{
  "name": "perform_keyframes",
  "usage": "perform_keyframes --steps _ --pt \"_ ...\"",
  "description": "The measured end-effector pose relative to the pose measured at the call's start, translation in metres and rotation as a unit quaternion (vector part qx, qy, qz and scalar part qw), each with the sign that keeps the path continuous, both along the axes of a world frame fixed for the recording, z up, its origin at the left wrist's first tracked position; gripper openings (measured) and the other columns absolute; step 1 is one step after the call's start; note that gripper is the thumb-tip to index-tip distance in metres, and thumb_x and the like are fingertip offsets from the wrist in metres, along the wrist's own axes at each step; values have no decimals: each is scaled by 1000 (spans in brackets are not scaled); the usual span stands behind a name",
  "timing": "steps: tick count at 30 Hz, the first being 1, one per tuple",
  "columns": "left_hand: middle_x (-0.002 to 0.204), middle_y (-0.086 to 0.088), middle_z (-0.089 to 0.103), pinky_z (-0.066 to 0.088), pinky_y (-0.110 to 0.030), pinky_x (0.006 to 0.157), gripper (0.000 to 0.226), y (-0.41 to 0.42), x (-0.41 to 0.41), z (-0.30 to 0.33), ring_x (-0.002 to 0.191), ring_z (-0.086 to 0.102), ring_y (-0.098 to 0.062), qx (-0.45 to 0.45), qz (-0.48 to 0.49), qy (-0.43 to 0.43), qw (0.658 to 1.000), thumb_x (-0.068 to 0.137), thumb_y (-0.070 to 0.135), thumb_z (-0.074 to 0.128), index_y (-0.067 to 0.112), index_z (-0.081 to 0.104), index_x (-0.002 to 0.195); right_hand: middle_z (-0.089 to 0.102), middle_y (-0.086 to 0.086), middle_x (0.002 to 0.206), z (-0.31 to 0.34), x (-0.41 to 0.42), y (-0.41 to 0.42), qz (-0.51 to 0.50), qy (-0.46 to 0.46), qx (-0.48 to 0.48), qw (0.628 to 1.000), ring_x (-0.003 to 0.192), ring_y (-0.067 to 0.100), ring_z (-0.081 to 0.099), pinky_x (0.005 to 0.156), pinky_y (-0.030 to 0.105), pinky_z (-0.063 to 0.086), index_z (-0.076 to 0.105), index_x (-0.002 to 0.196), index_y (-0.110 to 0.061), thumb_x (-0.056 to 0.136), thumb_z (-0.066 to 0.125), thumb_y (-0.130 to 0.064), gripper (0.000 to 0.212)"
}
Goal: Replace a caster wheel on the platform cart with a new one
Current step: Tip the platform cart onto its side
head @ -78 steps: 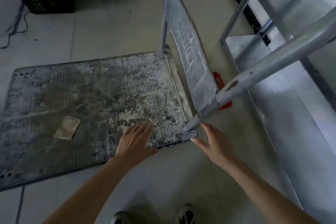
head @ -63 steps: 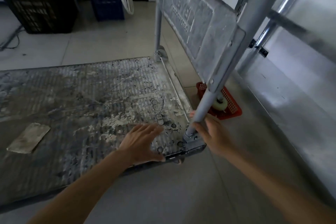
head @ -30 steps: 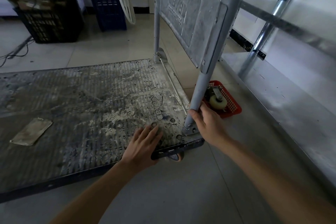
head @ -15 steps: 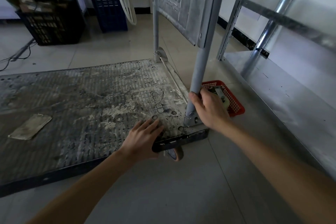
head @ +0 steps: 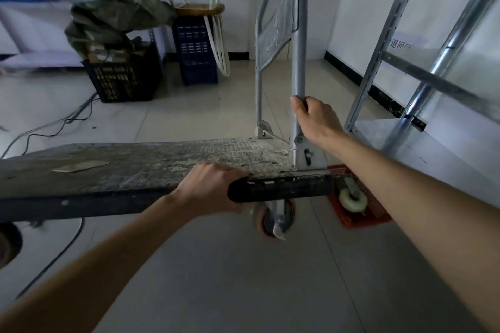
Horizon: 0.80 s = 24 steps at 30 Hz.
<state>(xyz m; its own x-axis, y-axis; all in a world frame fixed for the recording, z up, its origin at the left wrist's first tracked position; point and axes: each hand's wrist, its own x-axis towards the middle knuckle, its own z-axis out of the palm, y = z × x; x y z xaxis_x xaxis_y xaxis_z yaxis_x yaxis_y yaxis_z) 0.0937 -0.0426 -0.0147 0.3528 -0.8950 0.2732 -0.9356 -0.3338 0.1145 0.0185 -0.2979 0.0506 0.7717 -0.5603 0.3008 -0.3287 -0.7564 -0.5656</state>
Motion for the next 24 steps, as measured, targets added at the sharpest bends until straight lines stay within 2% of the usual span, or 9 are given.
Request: perform_keyframes --steps 2,5,8,11,15,17,20,24 --pt "94 12 72 54 -33 66 54 -4 15 12 81 66 -18 -13 9 -1 1000 62 59 58 35 66 110 62 1 78 10 20 -6 -7 -8 12 1000 69 19 62 62 36 52 56 96 -17 104 28 -58 50" --pt "77 14 63 45 -29 58 43 -13 33 22 67 57 -14 -18 5 2 1000 72 66 58 30 63 94 58 0 74 13 45 -16 -23 -24 20 999 64 19 59 58 34 48 57 97 -15 105 29 -55 50" --pt "80 17 66 50 -26 62 55 -25 50 25 66 58 -9 -3 25 -59 998 74 81 43 37 63 101 59 1 77 16 63 -32 -39 -16 25 999 68 21 60 62 36 49 57 100 -14 105 29 -56 51" --pt "69 12 67 47 -23 53 51 -37 59 25 56 59 -14 -31 16 -139 990 75 74 43 33 67 91 60 3 79 16 81 -46 -63 16 2 998 73 24 62 68 39 49 57 98 -15 104 25 -59 55" --pt "56 7 61 36 -22 48 52 -38 86 40 45 52 -23 -75 2 -166 983 76 76 48 29 69 78 60 2 77 27 109 -51 -96 22 -20 995 68 19 58 64 35 43 56 97 -16 103 22 -62 58" --pt "56 9 59 36 -23 49 57 -37 98 55 46 50 -20 -72 6 -157 985 78 78 38 30 69 79 59 2 76 36 122 -53 -96 21 -16 995 66 18 56 61 34 40 57 93 -16 103 22 -62 59" --pt "61 11 59 47 -28 56 68 -33 113 76 54 54 -15 -53 25 -97 994 75 86 27 33 67 88 60 2 74 40 141 -53 -111 -7 -9 994 67 22 60 61 36 45 58 87 -16 102 22 -63 62" --pt "63 12 60 49 -29 57 69 -29 135 91 57 55 -12 -54 16 -70 996 74 90 31 35 68 92 59 2 69 40 157 -50 -128 -40 -17 991 64 24 60 55 34 43 57 75 -16 103 26 -62 62"
